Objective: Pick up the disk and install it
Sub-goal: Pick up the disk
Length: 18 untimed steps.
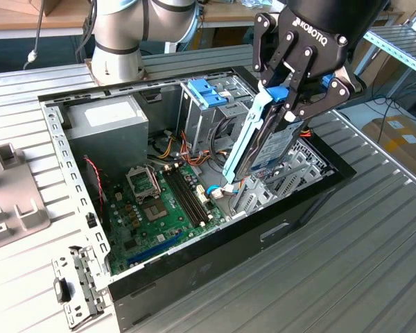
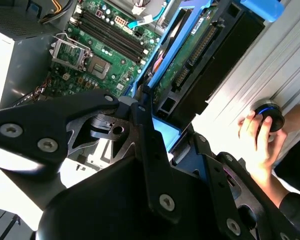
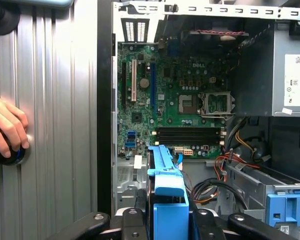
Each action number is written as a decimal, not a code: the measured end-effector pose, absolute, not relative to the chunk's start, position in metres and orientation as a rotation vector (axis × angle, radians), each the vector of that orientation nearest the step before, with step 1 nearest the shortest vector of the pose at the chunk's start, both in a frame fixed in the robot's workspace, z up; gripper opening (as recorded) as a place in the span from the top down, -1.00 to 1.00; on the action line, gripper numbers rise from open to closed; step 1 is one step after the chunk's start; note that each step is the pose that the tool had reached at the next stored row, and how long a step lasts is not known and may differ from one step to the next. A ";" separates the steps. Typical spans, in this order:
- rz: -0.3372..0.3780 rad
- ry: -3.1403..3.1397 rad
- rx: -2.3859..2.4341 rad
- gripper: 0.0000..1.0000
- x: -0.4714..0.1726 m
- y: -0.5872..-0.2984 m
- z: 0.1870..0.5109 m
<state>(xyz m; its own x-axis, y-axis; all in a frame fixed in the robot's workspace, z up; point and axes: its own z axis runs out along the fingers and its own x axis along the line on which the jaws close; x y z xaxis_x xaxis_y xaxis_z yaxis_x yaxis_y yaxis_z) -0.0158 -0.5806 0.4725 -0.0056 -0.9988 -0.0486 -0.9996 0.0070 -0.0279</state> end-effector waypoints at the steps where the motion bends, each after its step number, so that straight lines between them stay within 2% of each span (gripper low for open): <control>1: 0.022 2.190 -2.176 0.26 -0.015 -0.581 0.472; 18: 0.022 2.190 -2.177 0.26 0.004 -0.581 0.469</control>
<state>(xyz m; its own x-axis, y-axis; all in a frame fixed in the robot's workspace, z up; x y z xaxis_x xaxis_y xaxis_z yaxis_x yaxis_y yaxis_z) 0.0041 -0.5806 0.4695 -0.0056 -0.9988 -0.0481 -0.9996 0.0069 -0.0278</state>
